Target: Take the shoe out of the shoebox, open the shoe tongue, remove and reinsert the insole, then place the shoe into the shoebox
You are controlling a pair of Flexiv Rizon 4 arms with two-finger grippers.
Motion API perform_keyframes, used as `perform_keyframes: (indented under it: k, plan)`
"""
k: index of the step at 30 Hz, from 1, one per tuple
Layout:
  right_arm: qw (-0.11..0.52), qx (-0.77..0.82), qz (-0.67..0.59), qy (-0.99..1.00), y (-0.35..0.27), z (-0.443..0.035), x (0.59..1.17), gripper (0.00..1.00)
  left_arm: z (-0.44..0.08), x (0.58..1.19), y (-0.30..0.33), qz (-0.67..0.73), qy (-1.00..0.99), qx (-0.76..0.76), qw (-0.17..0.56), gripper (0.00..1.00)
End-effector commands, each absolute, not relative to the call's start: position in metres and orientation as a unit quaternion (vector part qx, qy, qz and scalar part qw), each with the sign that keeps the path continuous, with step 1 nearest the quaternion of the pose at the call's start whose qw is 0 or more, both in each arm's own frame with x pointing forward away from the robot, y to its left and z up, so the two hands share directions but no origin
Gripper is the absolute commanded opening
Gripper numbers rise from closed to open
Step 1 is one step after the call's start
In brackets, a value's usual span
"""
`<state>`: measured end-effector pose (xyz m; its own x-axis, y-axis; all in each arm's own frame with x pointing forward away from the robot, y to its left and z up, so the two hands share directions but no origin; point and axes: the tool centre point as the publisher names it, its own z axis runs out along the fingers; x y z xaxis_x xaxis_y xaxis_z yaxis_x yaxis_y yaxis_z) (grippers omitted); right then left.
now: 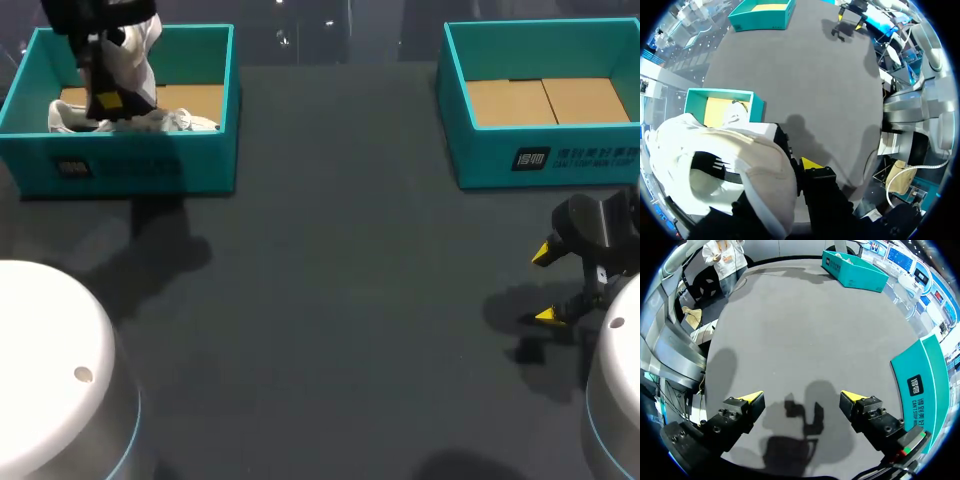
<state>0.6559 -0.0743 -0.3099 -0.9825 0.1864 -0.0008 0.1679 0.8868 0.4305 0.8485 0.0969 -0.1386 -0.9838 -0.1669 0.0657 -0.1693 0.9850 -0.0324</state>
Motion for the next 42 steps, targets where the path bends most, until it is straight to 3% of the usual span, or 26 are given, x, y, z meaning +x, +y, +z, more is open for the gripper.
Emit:
perform_keyframes:
  k: [1, 5, 25, 42]
  plan:
    - [0.022, 0.092, 0.218, 0.971, -0.074, -0.310, 0.654, 1.00, -0.138, 0.846, 0.098, 0.020, -0.996, 0.084, 0.028, 0.00]
    - [0.022, 0.092, 0.218, 0.971, -0.074, -0.310, 0.654, 1.00, -0.136, 0.859, 0.110, 0.019, -0.997, 0.071, 0.026, 0.00]
    - [0.022, 0.092, 0.218, 0.971, -0.074, -0.310, 0.654, 1.00, -0.143, 1.042, 0.258, 0.006, -0.998, 0.034, 0.046, 0.00]
    - [0.022, 0.092, 0.218, 0.971, -0.074, -0.310, 0.654, 1.00, -0.149, 1.063, 0.269, 0.009, -0.998, 0.017, 0.055, 0.00]
